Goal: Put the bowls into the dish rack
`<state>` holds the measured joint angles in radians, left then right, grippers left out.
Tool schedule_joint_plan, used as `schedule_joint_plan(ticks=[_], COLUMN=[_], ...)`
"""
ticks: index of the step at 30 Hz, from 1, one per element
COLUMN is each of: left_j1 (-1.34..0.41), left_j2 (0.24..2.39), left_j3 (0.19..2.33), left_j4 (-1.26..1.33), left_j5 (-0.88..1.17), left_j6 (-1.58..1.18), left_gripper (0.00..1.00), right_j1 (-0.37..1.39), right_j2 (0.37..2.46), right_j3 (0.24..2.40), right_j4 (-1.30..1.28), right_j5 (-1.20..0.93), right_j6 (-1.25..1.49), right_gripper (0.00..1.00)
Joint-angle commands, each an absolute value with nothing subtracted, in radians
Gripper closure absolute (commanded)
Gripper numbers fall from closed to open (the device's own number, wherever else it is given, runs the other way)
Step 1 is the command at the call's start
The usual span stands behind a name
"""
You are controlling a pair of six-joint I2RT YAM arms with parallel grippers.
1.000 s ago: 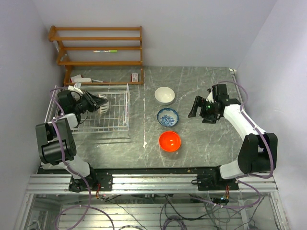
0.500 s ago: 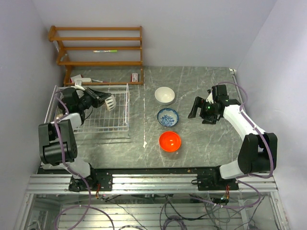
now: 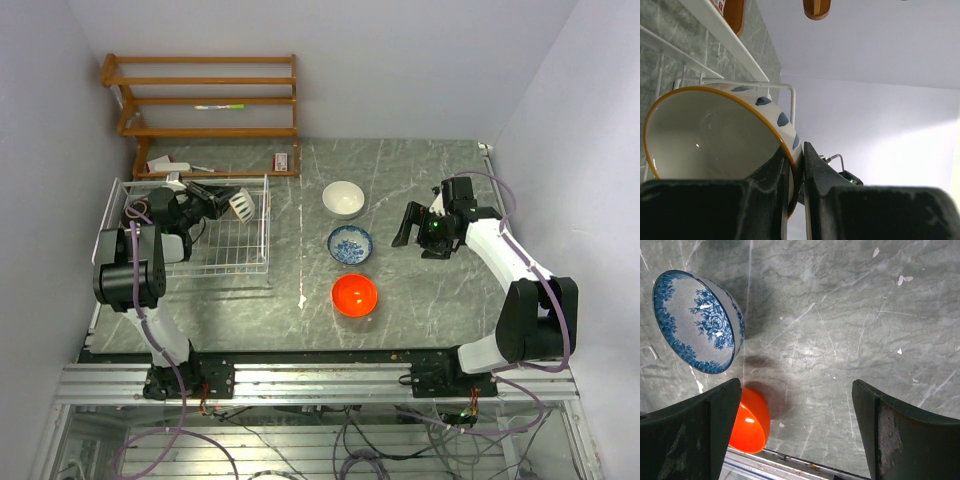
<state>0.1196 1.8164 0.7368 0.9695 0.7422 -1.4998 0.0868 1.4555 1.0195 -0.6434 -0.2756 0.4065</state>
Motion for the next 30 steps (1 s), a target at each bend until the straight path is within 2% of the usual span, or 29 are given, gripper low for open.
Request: schedule_joint_plan(ticks=[1, 6, 12, 13, 14, 15, 21, 25, 27, 30], left_j1=[0.109, 0.123, 0.16, 0.169, 0.176, 0.181, 0.178, 0.155, 0.134, 0.11], left_j2=[1.819, 1.807, 1.797, 1.794, 1.793, 1.794, 1.799, 1.806, 1.794, 1.76], left_j3=[0.7, 0.62, 0.528, 0.516, 0.506, 0.494, 0.478, 0.562, 0.635, 0.739], left_j4=[0.984, 0.865, 0.779, 0.769, 0.77, 0.792, 1.164, 1.361, 1.375, 1.243], left_j5=[0.721, 0.724, 0.728, 0.73, 0.732, 0.738, 0.727, 0.67, 0.641, 0.623], left_j6=[-1.454, -1.339, -1.234, -1.221, -1.214, -1.22, -1.475, -1.684, -1.723, -1.672], left_gripper=[0.93, 0.92, 0.8, 0.8, 0.9, 0.92, 0.93, 0.93, 0.93, 0.93], right_j1=[0.082, 0.081, 0.081, 0.081, 0.081, 0.082, 0.082, 0.081, 0.082, 0.082], right_j2=[1.453, 1.462, 1.468, 1.467, 1.469, 1.47, 1.475, 1.482, 1.482, 1.479], right_j3=[1.012, 1.007, 1.006, 1.008, 0.994, 0.979, 0.98, 0.995, 0.995, 0.994], right_j4=[-0.626, -0.618, -0.612, -0.61, -0.609, -0.607, -0.609, -0.616, -0.618, -0.618], right_j5=[-0.269, -0.273, -0.274, -0.274, -0.274, -0.275, -0.274, -0.272, -0.268, -0.265], right_j6=[0.411, 0.409, 0.406, 0.407, 0.407, 0.407, 0.407, 0.406, 0.405, 0.407], right_gripper=[0.08, 0.08, 0.08, 0.08, 0.08, 0.08, 0.08, 0.08, 0.08, 0.08])
